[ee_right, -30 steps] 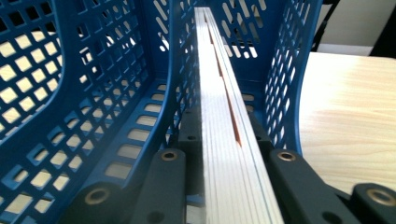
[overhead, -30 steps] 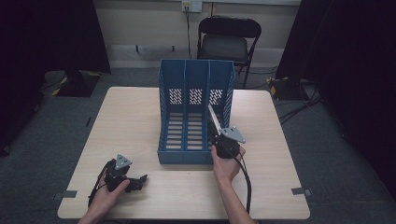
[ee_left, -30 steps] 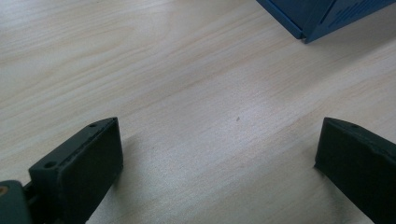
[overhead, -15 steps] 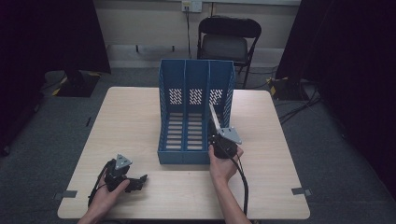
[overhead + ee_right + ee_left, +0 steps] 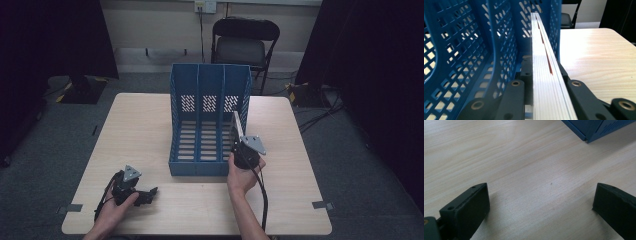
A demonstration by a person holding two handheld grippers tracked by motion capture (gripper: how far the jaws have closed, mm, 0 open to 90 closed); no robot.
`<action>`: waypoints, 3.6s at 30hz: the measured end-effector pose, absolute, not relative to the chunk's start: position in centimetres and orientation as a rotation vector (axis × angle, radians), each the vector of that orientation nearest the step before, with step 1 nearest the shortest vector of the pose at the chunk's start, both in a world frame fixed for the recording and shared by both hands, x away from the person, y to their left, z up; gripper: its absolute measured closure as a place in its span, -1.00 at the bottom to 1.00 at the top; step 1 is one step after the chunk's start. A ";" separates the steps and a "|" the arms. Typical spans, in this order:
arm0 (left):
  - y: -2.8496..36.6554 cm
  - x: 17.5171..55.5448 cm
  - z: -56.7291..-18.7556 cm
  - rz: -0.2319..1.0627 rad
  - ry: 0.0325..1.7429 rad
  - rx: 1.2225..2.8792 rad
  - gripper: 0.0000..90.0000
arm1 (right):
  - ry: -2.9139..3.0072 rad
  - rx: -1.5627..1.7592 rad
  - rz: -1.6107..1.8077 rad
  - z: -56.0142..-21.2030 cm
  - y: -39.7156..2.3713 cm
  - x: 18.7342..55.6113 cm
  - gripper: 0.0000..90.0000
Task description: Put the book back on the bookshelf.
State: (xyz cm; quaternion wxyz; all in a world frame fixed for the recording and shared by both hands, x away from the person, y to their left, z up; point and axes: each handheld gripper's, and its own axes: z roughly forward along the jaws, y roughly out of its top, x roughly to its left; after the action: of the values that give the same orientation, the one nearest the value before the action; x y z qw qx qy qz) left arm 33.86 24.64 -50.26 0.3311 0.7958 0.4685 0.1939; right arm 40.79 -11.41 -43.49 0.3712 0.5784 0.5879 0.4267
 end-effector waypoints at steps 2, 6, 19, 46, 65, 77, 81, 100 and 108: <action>24.6 33.9 -50.3 0.506 1.225 2.079 -0.99 | 1.499 1.475 1.076 -43.5 -11.5 40.9 0.70; 24.7 33.9 -50.3 0.507 1.224 2.082 -0.99 | 1.468 1.495 1.050 -43.6 -11.6 41.0 0.70; 24.6 33.8 -50.3 0.507 1.224 2.082 -0.99 | 1.433 1.515 1.018 -43.7 -11.7 41.2 0.70; 24.6 33.8 -50.3 0.508 1.224 2.082 -0.99 | 1.484 1.525 0.971 -43.9 -11.8 41.7 0.54; 24.6 34.0 -50.3 0.509 1.214 2.082 -1.00 | 1.517 1.552 1.019 -44.0 -12.2 41.9 0.15; 24.6 34.0 -50.3 0.511 1.214 2.082 -1.00 | 1.541 1.601 1.088 -43.8 -12.5 41.8 -0.27; 24.6 34.0 -50.2 0.510 1.214 2.084 -1.00 | 1.557 1.578 1.115 -43.5 -12.5 41.6 -0.41; 24.5 34.0 -50.3 0.506 1.223 2.070 -1.00 | 1.722 1.492 1.273 -41.2 -14.5 40.1 -0.68; 24.5 34.0 -50.3 0.506 1.223 2.069 -1.00 | 1.775 1.487 1.322 -41.1 -16.0 39.6 -0.68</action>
State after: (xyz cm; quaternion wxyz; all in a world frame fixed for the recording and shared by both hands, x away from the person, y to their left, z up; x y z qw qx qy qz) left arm 33.96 24.49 -50.29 0.3358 0.7935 0.4690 0.1940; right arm 39.63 -15.99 -41.08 0.2353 0.5420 0.6471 0.4818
